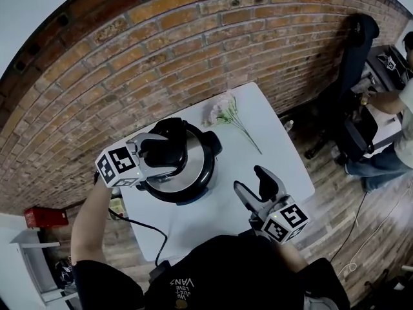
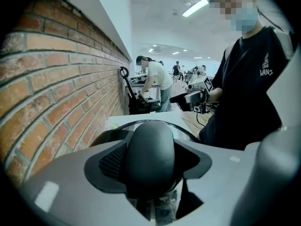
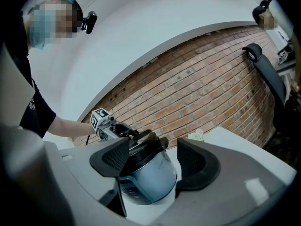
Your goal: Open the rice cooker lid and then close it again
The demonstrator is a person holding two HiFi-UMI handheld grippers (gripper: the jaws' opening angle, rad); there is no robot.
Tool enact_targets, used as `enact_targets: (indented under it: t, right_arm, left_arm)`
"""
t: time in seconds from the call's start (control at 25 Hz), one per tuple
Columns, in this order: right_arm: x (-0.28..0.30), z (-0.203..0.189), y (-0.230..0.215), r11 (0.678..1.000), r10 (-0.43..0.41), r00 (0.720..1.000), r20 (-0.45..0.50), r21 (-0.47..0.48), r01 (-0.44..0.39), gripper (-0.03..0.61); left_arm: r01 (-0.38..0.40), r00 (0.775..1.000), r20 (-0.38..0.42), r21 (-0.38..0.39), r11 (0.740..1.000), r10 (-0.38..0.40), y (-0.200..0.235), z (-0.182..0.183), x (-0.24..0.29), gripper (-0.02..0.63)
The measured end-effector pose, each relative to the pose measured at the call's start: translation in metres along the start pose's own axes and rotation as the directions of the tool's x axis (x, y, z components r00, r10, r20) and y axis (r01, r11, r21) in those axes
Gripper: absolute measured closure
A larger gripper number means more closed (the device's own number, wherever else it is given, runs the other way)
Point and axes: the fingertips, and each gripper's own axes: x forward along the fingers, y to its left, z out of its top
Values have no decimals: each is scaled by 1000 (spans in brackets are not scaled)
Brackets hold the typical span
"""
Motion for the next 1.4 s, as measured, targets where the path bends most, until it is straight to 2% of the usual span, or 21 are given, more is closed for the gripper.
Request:
enact_targets:
  t: [0.24,0.52,0.76,0.88,0.96,1.08,1.2,1.32,1.4]
  right_arm:
    - [8,2,2,999,31,999,-23,-4,-31,267]
    - [17,3,3,997,77,996,-50,-9,-78,267]
    - [24,6,3,991,130,989,-72,-19,-132,267]
    - [28,6,2,986,163,983,-84,-20,-166,267]
    - [31,7,2,980,195,975,-103,-29,-199,267]
    - [37,10,1,966,251,960,-127,-37,-257,267]
    - [44,13,0,943,315,935,-161,-56,-328,267]
    - [50,18,-2,913,381,904,-192,-73,-401,267]
    - [53,21,-3,891,425,880,-212,-74,-448,267]
  left_arm:
    - [-108,994,13,-94,990,109,6,1,-2,322]
    - [-239,968,22,-197,951,248,11,2,-3,322]
    - [-284,956,4,-242,928,294,12,0,-3,323]
    - [-291,951,30,-244,925,307,12,1,-4,324]
    - [-314,939,58,-249,916,338,12,0,-6,321]
    - [-383,906,77,-266,884,416,12,-2,-11,309]
    - [-480,851,78,-287,829,520,13,-3,-18,298]
    - [-573,776,73,-332,749,627,10,-5,-32,298]
    - [-638,705,69,-373,673,706,3,-5,-46,298]
